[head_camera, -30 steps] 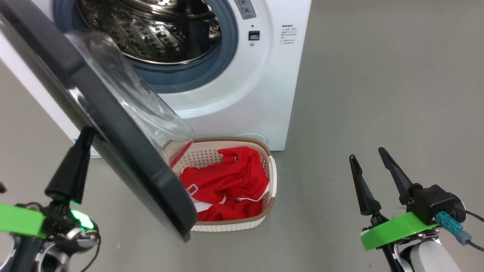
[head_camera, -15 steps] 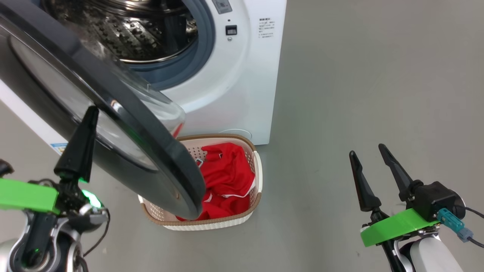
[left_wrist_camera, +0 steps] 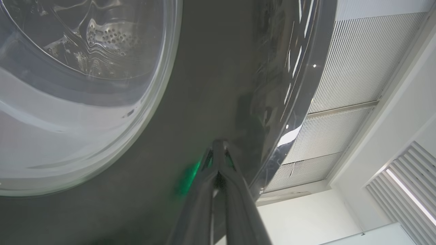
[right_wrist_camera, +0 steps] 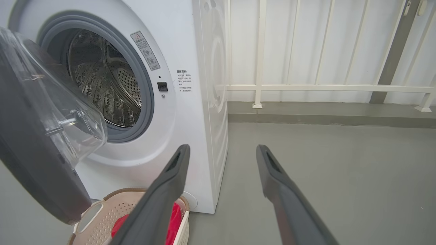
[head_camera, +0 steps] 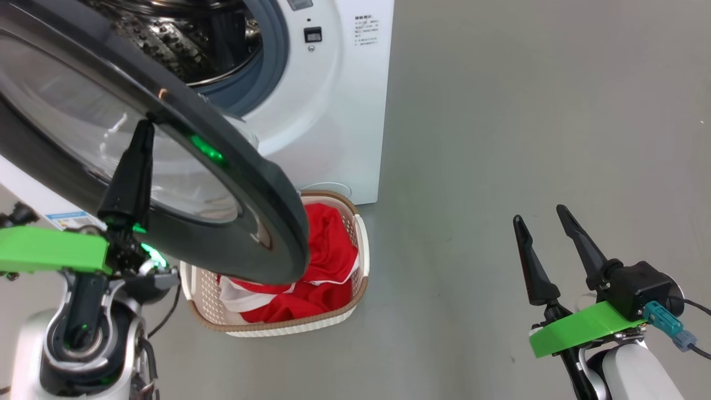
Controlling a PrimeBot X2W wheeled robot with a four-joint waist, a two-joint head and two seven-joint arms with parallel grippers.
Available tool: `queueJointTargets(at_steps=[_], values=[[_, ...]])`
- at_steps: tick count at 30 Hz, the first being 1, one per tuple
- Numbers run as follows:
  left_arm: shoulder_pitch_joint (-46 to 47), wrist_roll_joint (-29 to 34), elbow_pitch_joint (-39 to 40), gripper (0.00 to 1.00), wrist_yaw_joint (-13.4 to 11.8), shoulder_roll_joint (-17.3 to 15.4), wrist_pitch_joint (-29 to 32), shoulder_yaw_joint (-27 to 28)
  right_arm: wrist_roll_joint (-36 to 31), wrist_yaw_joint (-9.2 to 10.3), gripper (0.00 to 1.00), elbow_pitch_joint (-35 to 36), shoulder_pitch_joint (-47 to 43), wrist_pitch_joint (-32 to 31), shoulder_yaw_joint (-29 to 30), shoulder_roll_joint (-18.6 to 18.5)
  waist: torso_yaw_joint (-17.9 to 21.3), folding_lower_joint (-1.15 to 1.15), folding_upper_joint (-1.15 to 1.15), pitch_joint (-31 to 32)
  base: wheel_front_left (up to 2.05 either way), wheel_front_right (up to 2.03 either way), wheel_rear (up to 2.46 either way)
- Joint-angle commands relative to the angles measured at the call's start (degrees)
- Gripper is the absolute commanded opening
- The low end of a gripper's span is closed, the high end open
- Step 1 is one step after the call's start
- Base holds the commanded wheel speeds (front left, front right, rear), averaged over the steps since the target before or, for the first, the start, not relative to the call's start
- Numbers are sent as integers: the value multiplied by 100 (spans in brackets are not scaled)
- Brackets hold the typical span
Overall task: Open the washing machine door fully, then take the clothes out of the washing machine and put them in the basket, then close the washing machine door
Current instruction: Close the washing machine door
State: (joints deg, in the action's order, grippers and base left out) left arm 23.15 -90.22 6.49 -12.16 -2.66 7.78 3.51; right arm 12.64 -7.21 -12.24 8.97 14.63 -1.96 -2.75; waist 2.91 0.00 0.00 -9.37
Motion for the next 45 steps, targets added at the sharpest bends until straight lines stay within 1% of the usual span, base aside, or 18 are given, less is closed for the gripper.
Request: queueJointTargets(at_steps=[1,11,23,24,32,36,45], values=[[259,2,94,0,82,-74,-33,107,48,-28,100,129,194,37,-115,-12,29,0,0,-22,0,0,0],[735,8,-379,0,242,-51,-260,20,91,-28,100,124,280,37,-168,-12,249,0,0,-181,0,0,0],[1302,44,-948,0,429,-92,-419,161,82,-28,100,149,354,37,-142,-12,504,0,0,-407,0,0,0],[1484,68,-1107,0,479,-120,-447,181,78,-28,100,151,369,37,-142,-12,555,0,0,-474,0,0,0],[1911,120,-1451,0,586,-201,-480,211,93,-28,100,179,463,37,-159,-12,668,0,0,-684,0,0,0],[2108,121,-1667,0,686,-228,-485,229,92,-28,100,172,487,37,-178,-12,698,0,0,-744,0,0,0],[2273,185,-2074,0,898,-314,-433,198,89,-28,100,118,507,37,-187,-12,724,0,0,-701,0,0,0]])
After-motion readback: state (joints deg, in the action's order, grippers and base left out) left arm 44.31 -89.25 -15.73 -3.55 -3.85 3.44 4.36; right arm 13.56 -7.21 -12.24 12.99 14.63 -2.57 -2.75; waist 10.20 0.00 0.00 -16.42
